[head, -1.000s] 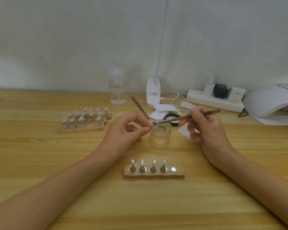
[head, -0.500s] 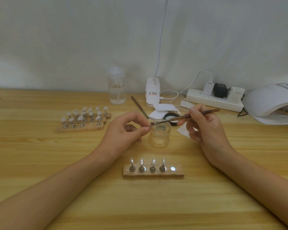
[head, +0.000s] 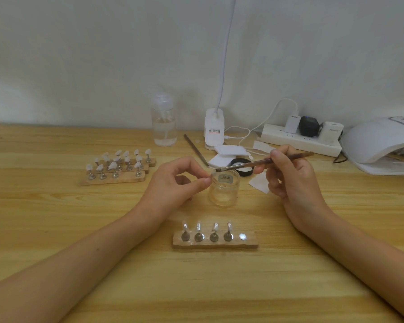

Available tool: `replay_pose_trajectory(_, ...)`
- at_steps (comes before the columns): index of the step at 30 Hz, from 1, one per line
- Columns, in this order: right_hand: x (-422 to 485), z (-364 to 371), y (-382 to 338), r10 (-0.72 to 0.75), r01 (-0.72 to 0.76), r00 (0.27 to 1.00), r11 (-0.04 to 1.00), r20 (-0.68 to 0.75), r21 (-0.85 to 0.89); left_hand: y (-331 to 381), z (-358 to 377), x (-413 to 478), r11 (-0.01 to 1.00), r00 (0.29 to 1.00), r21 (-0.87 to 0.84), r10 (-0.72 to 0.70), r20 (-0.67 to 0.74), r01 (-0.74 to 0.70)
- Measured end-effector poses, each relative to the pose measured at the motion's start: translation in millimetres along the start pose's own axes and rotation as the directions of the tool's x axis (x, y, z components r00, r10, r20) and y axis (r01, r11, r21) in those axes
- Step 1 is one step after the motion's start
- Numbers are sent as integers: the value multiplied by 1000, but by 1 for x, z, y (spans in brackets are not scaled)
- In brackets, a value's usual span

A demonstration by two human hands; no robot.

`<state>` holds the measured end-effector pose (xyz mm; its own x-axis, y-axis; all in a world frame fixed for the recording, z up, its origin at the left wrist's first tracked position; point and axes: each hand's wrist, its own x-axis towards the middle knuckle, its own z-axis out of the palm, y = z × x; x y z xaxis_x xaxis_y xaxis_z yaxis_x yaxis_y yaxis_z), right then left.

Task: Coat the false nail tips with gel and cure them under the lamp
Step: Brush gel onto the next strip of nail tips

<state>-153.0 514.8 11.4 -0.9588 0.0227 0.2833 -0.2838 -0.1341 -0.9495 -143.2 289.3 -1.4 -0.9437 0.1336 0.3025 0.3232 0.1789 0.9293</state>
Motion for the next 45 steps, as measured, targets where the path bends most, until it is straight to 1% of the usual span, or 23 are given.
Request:
replay_pose_trajectory(2, -1, 2, -1, -12, 13, 999, 1000, 36, -21, 0, 0, 0, 1000, 1000, 1, 1, 3, -1)
replay_pose_trajectory(5, 0, 1, 1, 28, -29, 1000, 998, -13, -58, 0, 0, 1, 1000, 1000, -7, -5, 2, 5)
replay_pose_trajectory(7, 0, -1, 1, 32, -33, 999, 999, -33, -24, 0, 0, 1, 1000, 1000, -7, -7, 3, 7)
replay_pose_trajectory(9, 0, 0, 0, 5, -5, 1000, 1000, 1, -3, 0, 0, 1, 1000, 1000, -7, -5, 3, 5)
replay_pose_trajectory(11, -1, 1, 0, -2, 3, 999, 1000, 35, -26, 0, 0, 0, 1000, 1000, -4, -6, 4, 6)
replay_pose_trajectory(14, 0, 0, 2, 36, -36, 999, 998, -14, -47, 0, 0, 0, 1000, 1000, -6, -3, 10, 3)
replay_pose_trajectory(16, 0, -1, 1, 35, -36, 999, 999, -24, -14, 0, 0, 1, 1000, 1000, -5, 0, 14, 0)
replay_pose_trajectory(18, 0, 0, -1, 19, -19, 1000, 1000, 14, 6, 0, 0, 1, 1000, 1000, -3, 2, 14, -2)
replay_pose_trajectory(20, -1, 2, -1, 20, -20, 999, 1000, 41, -24, 0, 0, 1, 1000, 1000, -3, -2, 11, 2)
replay_pose_trajectory(22, -1, 2, 1, 32, -31, 999, 998, 13, -46, 0, 0, 1, 1000, 1000, -5, -4, 12, 4)
replay_pose_trajectory(24, 0, 0, 1, 33, -34, 999, 999, -15, -24, 0, 0, 1, 1000, 1000, 0, 0, 14, 0)
replay_pose_trajectory(27, 0, 1, -1, 7, -7, 1000, 1000, 28, 7, 1, 0, 0, 1000, 1000, 4, -2, 11, 2)
replay_pose_trajectory(29, -1, 2, -1, 7, -6, 999, 1000, 43, -25, 1, 0, 0, 1000, 1000, 3, -3, 7, 3)
replay_pose_trajectory(31, 0, 1, 2, 26, -26, 1000, 999, 2, -39, 1, 1, 0, 1000, 1000, 1, -3, 6, 3)
replay_pose_trajectory(33, 1, -1, 2, 30, -30, 999, 1000, -28, -8, 1, 1, 0, 1000, 1000, -4, 6, 9, -6)
replay_pose_trajectory(35, 1, 0, 0, 17, -17, 1000, 1000, -2, 14, 2, 1, 0, 1000, 1000, -5, 10, 12, -10)
replay_pose_trajectory(37, 0, 1, 0, 14, -14, 999, 1000, 39, -13, 2, 1, 0, 1000, 1000, -5, 5, 10, -5)
replay_pose_trajectory(39, 0, 1, 1, 32, -32, 999, 999, 18, -41, 1, 1, 1, 1000, 1000, -7, -3, 8, 3)
replay_pose_trajectory(42, 1, -1, 2, 41, -41, 999, 999, -31, -12, 0, 0, 1, 1000, 1000, -4, -1, 13, 1)
replay_pose_trajectory(45, 0, 2, -1, 29, -29, 999, 999, 17, -20, -1, 0, 1, 1000, 1000, -2, 4, 15, -4)
